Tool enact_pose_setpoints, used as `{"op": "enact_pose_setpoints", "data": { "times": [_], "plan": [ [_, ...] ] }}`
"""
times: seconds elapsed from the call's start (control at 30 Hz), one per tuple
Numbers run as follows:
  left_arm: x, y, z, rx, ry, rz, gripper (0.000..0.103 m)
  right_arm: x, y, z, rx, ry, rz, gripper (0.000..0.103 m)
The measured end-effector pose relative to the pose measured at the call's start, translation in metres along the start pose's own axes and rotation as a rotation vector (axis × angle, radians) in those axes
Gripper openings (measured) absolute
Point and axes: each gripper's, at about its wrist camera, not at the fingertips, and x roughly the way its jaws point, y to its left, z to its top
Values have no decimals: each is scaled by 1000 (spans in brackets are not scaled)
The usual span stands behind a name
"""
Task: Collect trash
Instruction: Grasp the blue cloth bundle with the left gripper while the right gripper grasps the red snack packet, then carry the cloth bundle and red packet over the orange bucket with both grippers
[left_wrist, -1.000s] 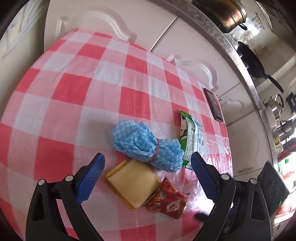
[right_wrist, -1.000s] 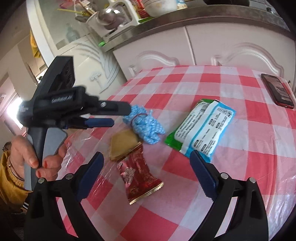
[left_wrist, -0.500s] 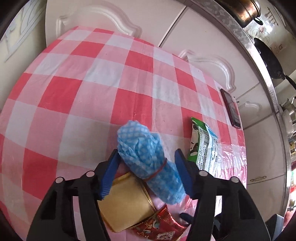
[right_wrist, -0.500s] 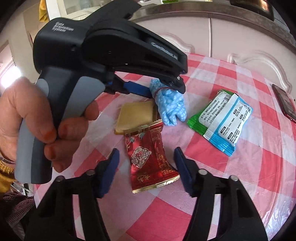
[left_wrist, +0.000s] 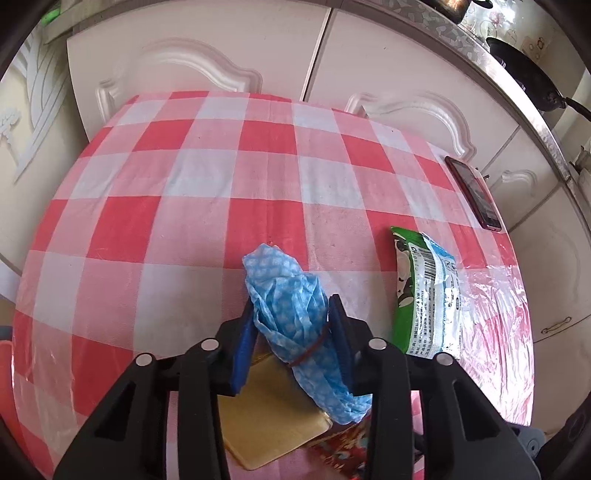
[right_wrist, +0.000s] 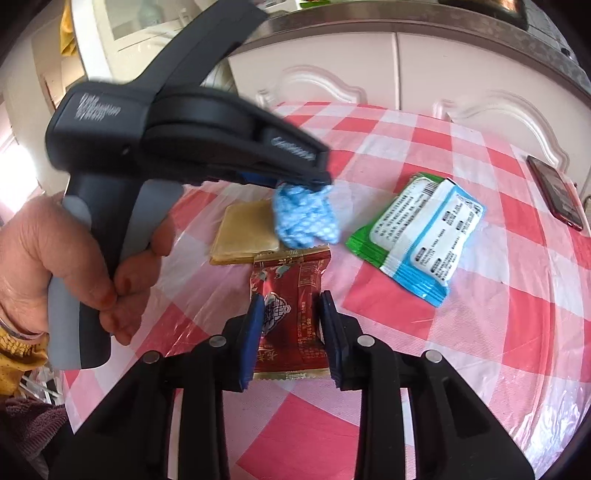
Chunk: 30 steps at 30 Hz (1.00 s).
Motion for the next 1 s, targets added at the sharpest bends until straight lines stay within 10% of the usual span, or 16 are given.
{"op": "enact_pose_setpoints", "data": {
  "times": [1.0],
  "plan": [
    [-86,97,-60,-133,-128,-105,30,-15,-53,6,351,-144,202,27]
  ]
}}
